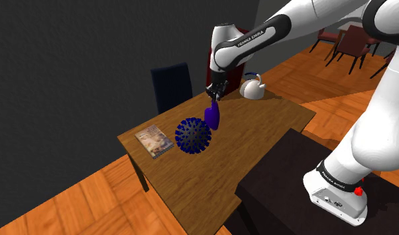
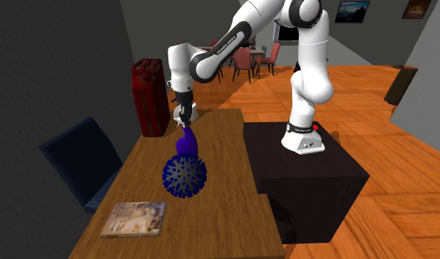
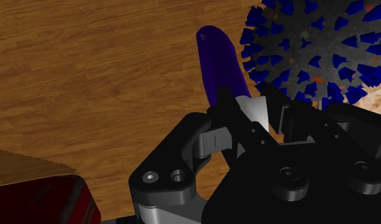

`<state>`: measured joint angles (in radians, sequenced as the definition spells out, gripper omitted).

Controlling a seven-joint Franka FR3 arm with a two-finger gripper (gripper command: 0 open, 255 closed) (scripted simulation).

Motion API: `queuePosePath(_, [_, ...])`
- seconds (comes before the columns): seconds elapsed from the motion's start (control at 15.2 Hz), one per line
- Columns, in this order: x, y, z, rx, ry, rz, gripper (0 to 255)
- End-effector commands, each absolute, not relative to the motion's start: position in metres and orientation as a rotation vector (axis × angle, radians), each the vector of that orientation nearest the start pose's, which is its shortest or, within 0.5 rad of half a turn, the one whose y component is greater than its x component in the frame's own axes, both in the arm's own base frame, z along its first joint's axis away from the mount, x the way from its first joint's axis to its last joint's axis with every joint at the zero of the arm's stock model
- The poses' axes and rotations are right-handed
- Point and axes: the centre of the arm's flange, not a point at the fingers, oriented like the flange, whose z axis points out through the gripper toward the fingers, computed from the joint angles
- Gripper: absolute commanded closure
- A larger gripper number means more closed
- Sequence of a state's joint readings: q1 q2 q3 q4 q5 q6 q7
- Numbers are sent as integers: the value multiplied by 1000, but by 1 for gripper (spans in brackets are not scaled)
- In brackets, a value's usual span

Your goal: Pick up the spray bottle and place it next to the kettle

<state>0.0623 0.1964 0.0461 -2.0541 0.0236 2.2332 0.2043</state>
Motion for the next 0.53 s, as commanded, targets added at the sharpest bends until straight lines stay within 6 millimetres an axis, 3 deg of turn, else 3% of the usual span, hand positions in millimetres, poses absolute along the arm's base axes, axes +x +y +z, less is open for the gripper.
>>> queuePosePath(0.0, [575,63,351,-3112,173,33,255])
queuePosePath(0.46, [575,63,388,-3112,173,33,255])
